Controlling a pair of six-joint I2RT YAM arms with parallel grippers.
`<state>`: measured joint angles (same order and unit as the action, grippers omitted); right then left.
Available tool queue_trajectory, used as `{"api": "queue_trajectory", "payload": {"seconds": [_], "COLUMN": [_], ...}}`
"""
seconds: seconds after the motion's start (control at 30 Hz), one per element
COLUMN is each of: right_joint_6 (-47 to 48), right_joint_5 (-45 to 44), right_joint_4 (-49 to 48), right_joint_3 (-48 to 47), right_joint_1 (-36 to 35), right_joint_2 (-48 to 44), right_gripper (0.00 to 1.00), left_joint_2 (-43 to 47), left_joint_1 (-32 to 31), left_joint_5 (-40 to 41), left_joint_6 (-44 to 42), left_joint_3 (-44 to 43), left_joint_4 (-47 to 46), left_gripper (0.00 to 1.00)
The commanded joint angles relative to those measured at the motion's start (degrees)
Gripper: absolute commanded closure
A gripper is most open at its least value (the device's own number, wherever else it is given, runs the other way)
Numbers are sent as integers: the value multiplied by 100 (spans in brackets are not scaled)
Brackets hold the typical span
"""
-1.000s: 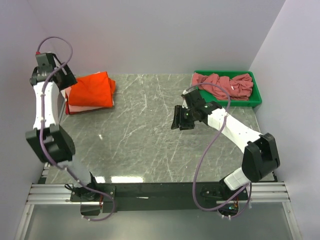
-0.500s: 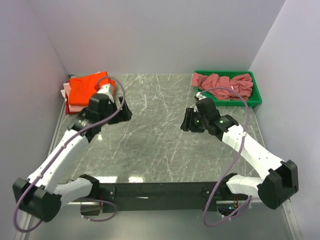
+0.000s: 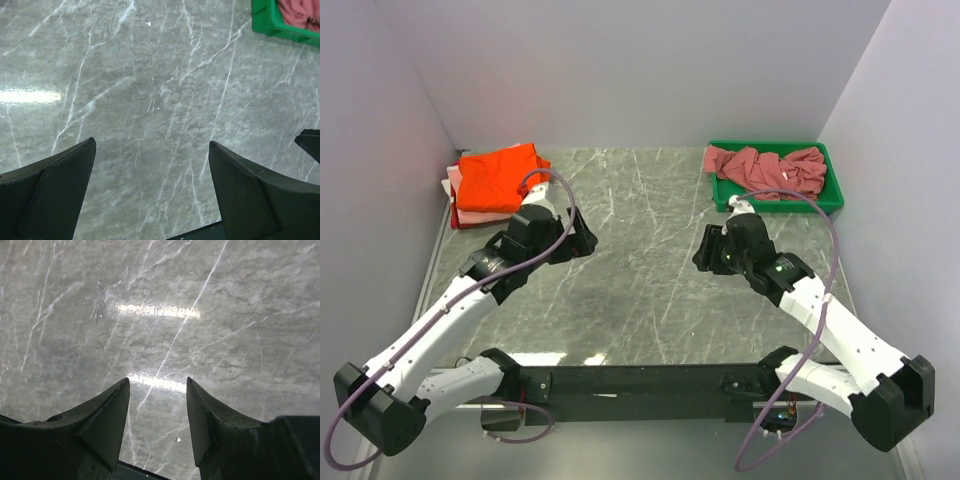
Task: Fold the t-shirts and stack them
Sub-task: Reset both grippers
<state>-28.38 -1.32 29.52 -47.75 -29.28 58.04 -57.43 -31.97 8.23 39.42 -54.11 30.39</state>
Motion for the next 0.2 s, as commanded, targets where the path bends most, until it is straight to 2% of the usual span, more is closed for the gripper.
{"api": "queue_trajectory", "payload": {"seconds": [0.0,0.17], "right_joint_6": [192,210], "right_joint_5": [-246,-184], "right_joint_4": [-403,-385], "right_joint_3": [160,195], "right_joint_1": [-34,-34], "right_joint_2": [-258,-399], "right_gripper": [44,44], "left_joint_2": [188,460], "left_joint_1": [-29,-38], "left_joint_5": [161,363], "left_joint_6": [189,268], "left_joint_3": [-73,-153], "left_joint_4": [-96,116], "left_gripper": [0,1]}}
